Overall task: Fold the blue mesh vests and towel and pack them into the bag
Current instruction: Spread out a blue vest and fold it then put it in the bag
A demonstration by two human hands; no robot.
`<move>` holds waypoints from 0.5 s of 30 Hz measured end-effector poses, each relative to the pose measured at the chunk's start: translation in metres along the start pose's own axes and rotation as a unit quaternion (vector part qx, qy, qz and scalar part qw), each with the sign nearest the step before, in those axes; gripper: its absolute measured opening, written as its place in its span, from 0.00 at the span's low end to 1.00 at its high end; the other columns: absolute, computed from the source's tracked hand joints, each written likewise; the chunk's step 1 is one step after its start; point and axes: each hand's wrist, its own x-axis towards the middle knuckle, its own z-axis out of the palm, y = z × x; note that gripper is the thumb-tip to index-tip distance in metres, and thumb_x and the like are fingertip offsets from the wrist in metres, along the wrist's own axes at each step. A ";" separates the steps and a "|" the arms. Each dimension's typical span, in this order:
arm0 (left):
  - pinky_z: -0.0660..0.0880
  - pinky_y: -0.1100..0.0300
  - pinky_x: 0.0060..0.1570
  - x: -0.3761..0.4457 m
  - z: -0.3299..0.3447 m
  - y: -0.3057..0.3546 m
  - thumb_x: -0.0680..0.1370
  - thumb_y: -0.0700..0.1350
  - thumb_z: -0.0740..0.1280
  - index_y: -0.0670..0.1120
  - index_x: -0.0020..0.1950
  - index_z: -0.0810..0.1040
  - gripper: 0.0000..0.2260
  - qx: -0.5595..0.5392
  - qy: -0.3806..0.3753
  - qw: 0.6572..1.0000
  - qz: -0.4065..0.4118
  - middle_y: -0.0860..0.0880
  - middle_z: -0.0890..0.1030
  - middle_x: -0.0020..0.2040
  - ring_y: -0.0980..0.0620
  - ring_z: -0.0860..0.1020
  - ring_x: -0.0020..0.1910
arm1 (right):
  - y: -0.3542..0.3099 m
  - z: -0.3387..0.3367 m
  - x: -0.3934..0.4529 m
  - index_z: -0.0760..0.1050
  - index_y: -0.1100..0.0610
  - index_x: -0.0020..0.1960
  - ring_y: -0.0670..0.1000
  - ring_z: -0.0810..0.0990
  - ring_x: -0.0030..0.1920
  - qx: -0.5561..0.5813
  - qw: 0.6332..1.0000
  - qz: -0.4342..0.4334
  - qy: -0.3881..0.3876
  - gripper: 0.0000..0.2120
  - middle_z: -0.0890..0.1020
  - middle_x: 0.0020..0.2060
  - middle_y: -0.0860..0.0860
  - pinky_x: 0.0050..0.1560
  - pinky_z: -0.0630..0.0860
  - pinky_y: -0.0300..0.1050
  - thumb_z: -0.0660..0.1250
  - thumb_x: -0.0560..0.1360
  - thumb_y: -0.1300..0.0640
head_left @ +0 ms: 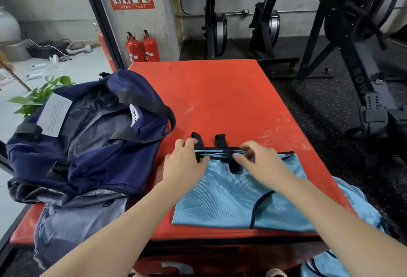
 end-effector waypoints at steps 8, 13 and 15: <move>0.72 0.57 0.50 0.005 -0.005 0.004 0.74 0.45 0.67 0.53 0.66 0.68 0.21 -0.118 0.009 0.993 -0.025 0.50 0.70 0.58 0.47 0.75 0.51 | -0.024 0.002 0.021 0.71 0.48 0.66 0.45 0.81 0.49 0.224 0.971 0.083 0.010 0.25 0.82 0.52 0.43 0.47 0.73 0.43 0.63 0.76 0.34; 0.75 0.61 0.49 0.023 -0.010 0.011 0.74 0.49 0.71 0.53 0.69 0.69 0.24 -0.298 0.049 0.951 -0.065 0.54 0.72 0.60 0.57 0.76 0.55 | -0.018 -0.005 0.026 0.64 0.44 0.72 0.45 0.83 0.52 0.335 0.940 0.065 -0.024 0.25 0.82 0.57 0.41 0.55 0.80 0.50 0.68 0.78 0.44; 0.73 0.57 0.57 0.024 -0.004 0.011 0.75 0.50 0.71 0.52 0.71 0.67 0.26 -0.259 0.030 0.965 -0.027 0.54 0.69 0.61 0.54 0.75 0.57 | -0.010 -0.002 0.026 0.64 0.43 0.71 0.43 0.80 0.57 0.279 0.959 0.040 -0.035 0.26 0.80 0.58 0.39 0.61 0.77 0.51 0.70 0.77 0.47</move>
